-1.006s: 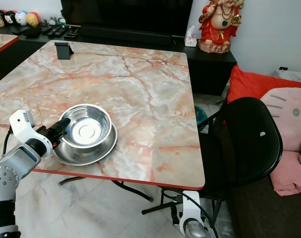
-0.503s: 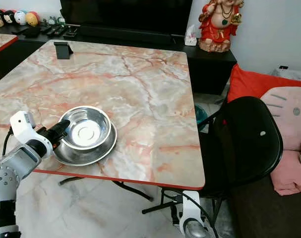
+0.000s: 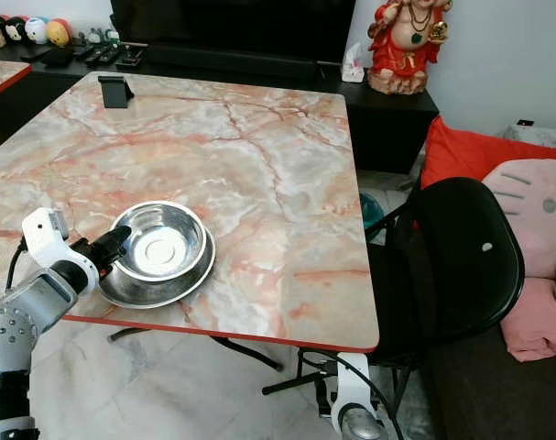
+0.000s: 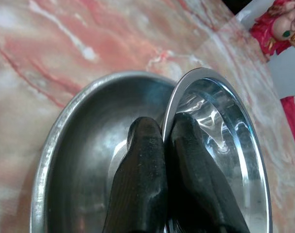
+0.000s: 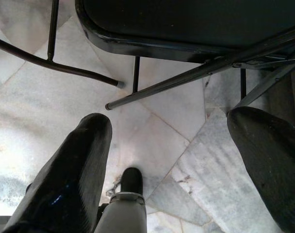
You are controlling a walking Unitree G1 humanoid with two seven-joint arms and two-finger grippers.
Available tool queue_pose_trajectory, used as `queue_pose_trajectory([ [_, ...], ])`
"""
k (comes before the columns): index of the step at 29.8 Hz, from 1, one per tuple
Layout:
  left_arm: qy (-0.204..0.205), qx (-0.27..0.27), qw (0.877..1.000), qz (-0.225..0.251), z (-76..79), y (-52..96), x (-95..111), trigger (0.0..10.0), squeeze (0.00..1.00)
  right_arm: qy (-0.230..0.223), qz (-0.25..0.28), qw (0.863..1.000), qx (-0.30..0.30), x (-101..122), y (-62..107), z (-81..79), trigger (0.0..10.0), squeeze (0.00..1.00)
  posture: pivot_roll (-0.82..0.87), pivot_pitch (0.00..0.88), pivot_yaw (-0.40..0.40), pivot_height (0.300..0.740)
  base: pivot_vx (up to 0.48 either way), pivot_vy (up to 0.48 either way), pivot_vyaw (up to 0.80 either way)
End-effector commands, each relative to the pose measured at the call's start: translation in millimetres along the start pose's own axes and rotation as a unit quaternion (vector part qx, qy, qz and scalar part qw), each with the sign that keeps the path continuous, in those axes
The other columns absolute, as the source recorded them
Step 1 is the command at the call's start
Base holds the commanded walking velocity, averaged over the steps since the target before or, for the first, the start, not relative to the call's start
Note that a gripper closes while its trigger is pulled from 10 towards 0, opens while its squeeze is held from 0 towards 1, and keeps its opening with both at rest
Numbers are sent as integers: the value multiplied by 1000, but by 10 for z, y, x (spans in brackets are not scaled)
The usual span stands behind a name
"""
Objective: Setting the table
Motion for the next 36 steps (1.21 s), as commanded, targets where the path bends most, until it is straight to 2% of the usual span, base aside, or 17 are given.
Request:
queue_pose_trajectory([
  [1,-7,0,1000,-6,8,1,-17,10000,0,5,-2,1000,-2,5,-3,6,10000,0,-35,0,-68,740,0,0,0],
  [20,-9,16,1000,-7,-43,-1,-4,10000,0,6,-4,1000,-2,2,-3,4,10000,0,-34,0,-68,740,0,0,0],
  [22,-10,18,1000,-7,-49,0,-3,10000,71,7,-4,1000,-2,2,-3,4,10000,0,-33,0,-68,740,0,0,0],
  [36,-13,24,1000,-7,-73,-2,7,10000,75,8,-4,1000,-2,3,-4,3,10000,0,-33,0,-68,740,0,0,0],
])
Point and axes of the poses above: a point about 5 cm out from each wrist's last joint towards the gripper, its own y axis pointing back from the gripper into the wrist, its own x axis along the axis of the wrist's last joint, z = x × y, the point moved 2 cm from there along -y, pointing out of the wrist towards the gripper, and after that the axes turned 12 degrees about -y, right-handed, at the moved point
